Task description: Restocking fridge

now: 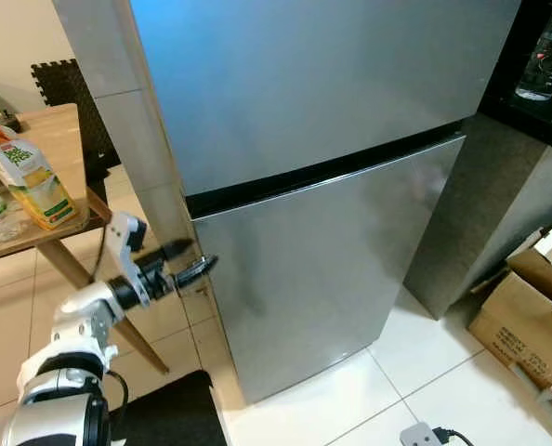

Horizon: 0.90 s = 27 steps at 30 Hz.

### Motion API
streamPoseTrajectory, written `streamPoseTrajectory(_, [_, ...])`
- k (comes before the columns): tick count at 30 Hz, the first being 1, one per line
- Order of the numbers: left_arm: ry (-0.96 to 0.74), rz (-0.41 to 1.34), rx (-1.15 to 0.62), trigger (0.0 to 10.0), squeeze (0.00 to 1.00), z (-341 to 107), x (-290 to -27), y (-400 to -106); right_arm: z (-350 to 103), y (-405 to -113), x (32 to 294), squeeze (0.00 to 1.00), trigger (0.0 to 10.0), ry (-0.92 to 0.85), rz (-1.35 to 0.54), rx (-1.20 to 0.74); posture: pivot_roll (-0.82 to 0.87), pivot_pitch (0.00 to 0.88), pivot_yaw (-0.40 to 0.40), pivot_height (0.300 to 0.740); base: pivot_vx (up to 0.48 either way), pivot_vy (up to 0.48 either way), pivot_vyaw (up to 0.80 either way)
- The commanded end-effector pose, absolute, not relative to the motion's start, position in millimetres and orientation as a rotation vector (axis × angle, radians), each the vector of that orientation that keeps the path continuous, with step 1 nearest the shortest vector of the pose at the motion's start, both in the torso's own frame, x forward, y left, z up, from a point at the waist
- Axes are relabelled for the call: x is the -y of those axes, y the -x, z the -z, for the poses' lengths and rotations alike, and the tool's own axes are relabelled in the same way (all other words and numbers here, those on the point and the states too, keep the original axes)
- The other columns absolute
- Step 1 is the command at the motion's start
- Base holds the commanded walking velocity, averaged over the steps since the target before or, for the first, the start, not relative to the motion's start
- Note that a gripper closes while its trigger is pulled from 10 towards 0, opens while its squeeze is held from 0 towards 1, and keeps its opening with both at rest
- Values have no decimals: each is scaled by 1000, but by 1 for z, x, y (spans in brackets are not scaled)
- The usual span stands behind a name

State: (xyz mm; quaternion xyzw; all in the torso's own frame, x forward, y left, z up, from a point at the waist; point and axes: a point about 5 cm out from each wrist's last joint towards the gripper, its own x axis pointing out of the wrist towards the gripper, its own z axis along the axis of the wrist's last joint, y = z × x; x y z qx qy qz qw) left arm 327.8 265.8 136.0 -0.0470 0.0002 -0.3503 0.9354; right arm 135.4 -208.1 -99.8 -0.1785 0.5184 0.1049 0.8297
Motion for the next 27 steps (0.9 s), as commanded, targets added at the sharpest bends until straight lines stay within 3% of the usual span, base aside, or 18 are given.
streamPoseTrajectory(1, [76, 675, 15, 10000, 0, -142, -274, -329, 100, -133, 210, 0, 10000, 387, -224, -1106, -79, 47, 4, 740, 0, 0, 0])
streamPoseTrajectory(18, [90, 751, 74, 10000, 0, -165, -262, -345, 101, -120, 225, 0, 10000, 419, -220, -1126, -123, 115, -13, 740, 0, 0, 0])
streamPoseTrajectory(27, [-1, 1096, 77, 10000, 0, -178, -224, -344, 101, -122, 223, 0, 10000, 416, -219, -1117, -111, 120, -13, 740, 0, 0, 0])
